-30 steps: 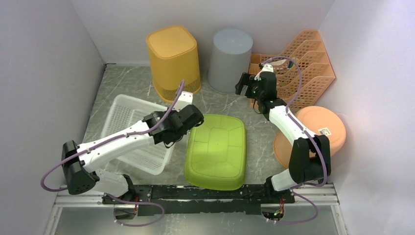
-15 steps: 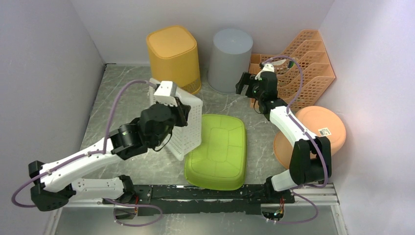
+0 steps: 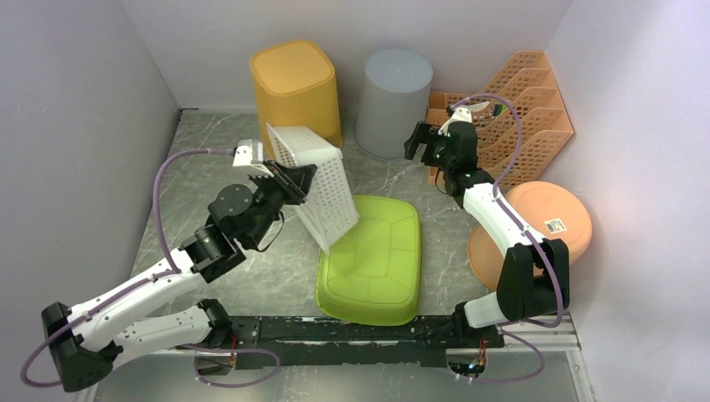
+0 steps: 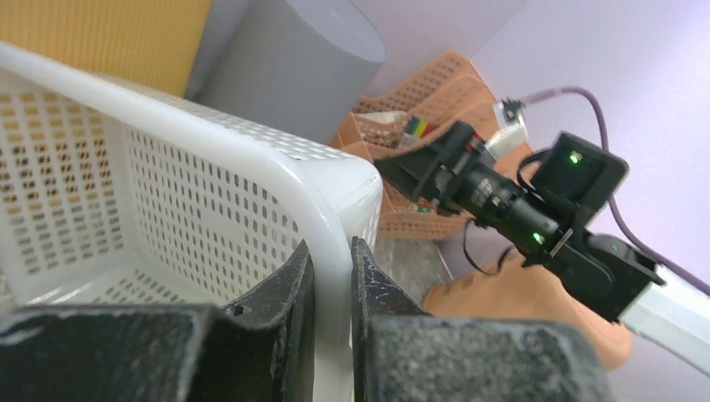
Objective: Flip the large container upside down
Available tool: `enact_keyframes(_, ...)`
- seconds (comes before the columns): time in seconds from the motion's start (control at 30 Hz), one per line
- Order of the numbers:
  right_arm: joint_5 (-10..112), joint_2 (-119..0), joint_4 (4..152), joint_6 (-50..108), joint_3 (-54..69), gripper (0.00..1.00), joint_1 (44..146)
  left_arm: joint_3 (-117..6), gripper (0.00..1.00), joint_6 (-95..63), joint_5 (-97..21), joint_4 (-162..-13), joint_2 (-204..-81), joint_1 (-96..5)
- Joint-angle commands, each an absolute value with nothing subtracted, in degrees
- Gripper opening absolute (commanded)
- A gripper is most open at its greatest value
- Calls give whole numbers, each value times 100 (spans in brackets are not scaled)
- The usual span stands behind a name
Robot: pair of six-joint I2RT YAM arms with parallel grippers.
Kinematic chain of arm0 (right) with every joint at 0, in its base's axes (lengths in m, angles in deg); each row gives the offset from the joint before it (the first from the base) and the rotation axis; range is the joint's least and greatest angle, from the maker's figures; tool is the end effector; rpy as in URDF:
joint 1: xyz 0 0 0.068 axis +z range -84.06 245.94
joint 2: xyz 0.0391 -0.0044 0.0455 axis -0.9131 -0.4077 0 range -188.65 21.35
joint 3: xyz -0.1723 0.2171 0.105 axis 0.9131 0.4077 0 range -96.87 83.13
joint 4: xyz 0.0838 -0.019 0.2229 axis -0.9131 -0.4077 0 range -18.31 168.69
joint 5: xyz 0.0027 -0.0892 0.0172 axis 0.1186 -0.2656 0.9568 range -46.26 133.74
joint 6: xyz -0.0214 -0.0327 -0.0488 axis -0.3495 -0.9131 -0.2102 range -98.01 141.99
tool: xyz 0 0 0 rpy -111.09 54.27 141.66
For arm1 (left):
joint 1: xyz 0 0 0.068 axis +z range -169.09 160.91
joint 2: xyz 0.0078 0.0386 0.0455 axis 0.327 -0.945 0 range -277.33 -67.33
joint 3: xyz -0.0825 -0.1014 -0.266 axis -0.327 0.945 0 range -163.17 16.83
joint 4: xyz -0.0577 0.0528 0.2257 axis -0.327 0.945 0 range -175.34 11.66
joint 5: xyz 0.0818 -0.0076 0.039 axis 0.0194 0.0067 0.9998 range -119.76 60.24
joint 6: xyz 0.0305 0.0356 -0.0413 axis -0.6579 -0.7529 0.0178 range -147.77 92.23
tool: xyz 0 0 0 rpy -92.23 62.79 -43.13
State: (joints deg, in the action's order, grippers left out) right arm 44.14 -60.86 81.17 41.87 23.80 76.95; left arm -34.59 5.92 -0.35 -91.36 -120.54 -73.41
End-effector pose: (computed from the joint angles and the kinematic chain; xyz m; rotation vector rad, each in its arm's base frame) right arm 0.3156 0.0618 0.3261 0.1456 1.9389 0.3662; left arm 0.1268 -0.1367 0.4061 -0.1492 1.5594 -0.8432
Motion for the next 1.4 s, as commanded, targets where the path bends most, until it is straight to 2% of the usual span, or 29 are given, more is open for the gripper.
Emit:
enact_keyframes(0.0, 4358, -5959, 8155, 4142, 2454, 100, 7716, -2900, 7, 1616, -1062, -10117, -11773, -6462)
enact_keyframes(0.27, 4345, -5946, 8168, 4142, 2470, 100, 7712, -1674, 7, 2738, -2142, -10723, -11238, -5371)
enact_keyframes(0.4, 4370, -5965, 8178, 4159, 2435, 100, 7719, -1299, 7, 3160, -2202, -10652, -10808, -5300)
enact_keyframes(0.53, 4398, -5943, 8214, 4209, 2450, 100, 7714, -1067, 7, 3483, -1767, -10022, -10197, -5301)
enact_keyframes(0.83, 4494, -5985, 8299, 4282, 2437, 100, 7762, -576, 7, 4380, -41, -7096, -9030, -5301)
enact_keyframes(1.1, 4497, -5993, 8326, 4264, 2495, 100, 7789, -498, 7, 4951, 532, -5838, -9536, -5301)
enact_keyframes(1.17, 4495, -5987, 8322, 4260, 2502, 100, 7789, -530, 13, 5088, 457, -5660, -9788, -5301)
enact_keyframes(1.2, 4496, -5986, 8332, 4264, 2503, 100, 7787, -557, 21, 5145, 398, -5580, -9910, -5301)
enact_keyframes(1.37, 4545, -5990, 8366, 4287, 2530, 100, 7789, -622, 45, 5323, 419, -5180, -10119, -5301)
